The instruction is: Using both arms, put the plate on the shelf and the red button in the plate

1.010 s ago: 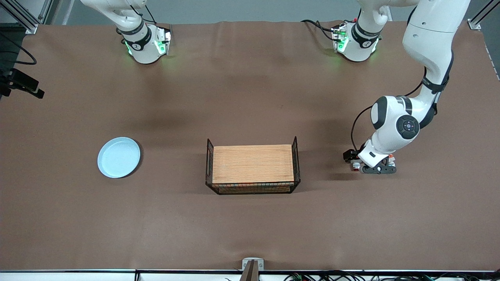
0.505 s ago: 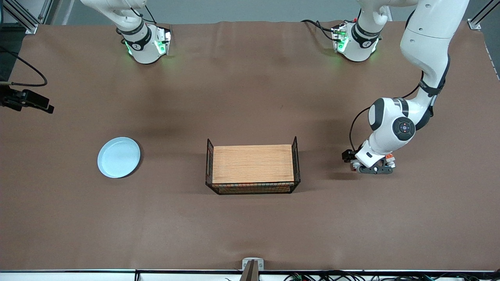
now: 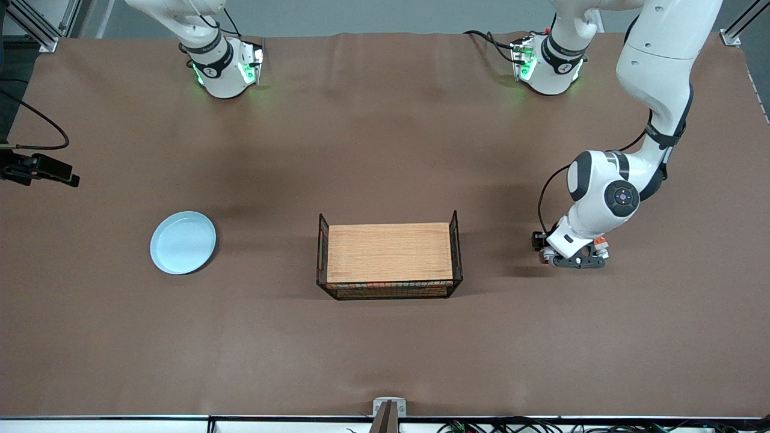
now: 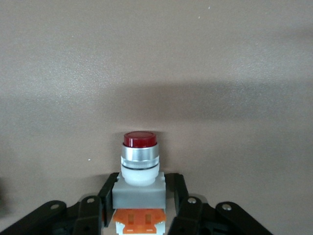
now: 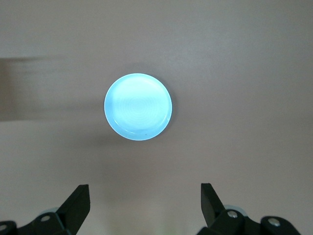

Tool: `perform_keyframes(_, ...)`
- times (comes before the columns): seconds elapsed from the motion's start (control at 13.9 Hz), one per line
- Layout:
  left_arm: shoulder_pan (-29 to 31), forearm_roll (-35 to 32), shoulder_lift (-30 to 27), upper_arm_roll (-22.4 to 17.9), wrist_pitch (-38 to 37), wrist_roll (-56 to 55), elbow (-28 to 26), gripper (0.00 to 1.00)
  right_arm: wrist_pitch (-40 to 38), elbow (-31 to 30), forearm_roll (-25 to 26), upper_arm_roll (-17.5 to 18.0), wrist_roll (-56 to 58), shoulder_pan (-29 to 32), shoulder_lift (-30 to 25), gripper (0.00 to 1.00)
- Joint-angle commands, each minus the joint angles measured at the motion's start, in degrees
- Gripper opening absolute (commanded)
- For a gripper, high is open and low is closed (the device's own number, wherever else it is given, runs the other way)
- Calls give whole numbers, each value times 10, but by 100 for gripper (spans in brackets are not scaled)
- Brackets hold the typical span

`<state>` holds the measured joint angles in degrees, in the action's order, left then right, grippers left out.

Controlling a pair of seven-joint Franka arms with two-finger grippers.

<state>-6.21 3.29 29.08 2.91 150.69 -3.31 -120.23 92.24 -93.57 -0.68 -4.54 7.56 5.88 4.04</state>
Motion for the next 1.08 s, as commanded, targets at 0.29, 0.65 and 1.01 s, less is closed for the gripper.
perform_keyframes(0.29, -2, -11, -4, -1, 8, -5, -3, 32, 8, 15, 8, 5, 4, 12, 43, 100)
perform_keyframes(0.65, -1, -11, -12, -1, 5, -6, -2, 32, 5, 19, 9, 8, -125, 4, 45, 98)
perform_keyframes(1.01, 4, -11, -86, -1, -63, -6, 0, 34, -4, 17, 31, 9, -207, -30, 42, 100)
